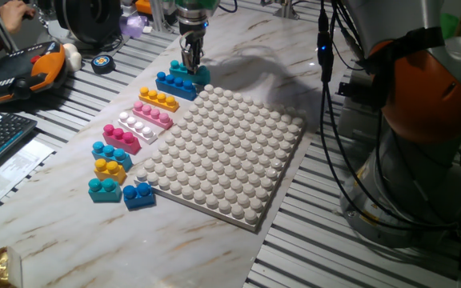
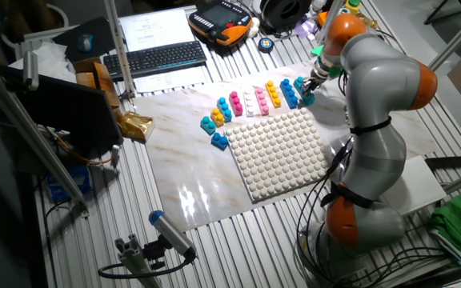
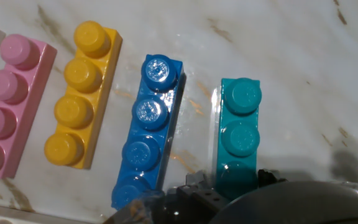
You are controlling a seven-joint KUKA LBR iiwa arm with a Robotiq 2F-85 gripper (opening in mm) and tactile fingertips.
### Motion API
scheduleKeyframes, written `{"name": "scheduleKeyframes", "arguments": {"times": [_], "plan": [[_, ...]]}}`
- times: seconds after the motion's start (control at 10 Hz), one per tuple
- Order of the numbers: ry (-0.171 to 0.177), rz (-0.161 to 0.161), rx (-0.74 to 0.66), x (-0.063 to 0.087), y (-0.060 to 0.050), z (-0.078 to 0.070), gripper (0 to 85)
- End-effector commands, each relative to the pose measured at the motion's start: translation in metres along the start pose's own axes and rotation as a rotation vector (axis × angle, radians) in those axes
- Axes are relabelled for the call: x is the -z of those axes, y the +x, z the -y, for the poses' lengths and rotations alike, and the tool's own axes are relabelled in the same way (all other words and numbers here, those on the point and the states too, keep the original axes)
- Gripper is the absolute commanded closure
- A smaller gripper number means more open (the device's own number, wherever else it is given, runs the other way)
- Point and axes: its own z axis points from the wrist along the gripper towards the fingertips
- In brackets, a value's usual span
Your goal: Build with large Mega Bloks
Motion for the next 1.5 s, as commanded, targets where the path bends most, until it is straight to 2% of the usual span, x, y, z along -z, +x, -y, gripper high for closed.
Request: {"name": "scheduleKeyframes", "arguments": {"times": [0.0,0.6,0.8,1.1,1.4], "plan": [[0.002,-0.001,0.002,-0.0008,0.0002,-0.0005,37.3],[0.013,0.006,-0.017,-0.0074,0.0025,-0.0056,43.7],[0.025,0.006,-0.066,-0.0076,0.0054,-0.0027,45.3],[0.02,-0.018,-0.216,-0.0068,0.0056,-0.0019,45.7],[0.024,-0.017,-0.223,-0.0072,0.005,-0.0026,45.7]]}}
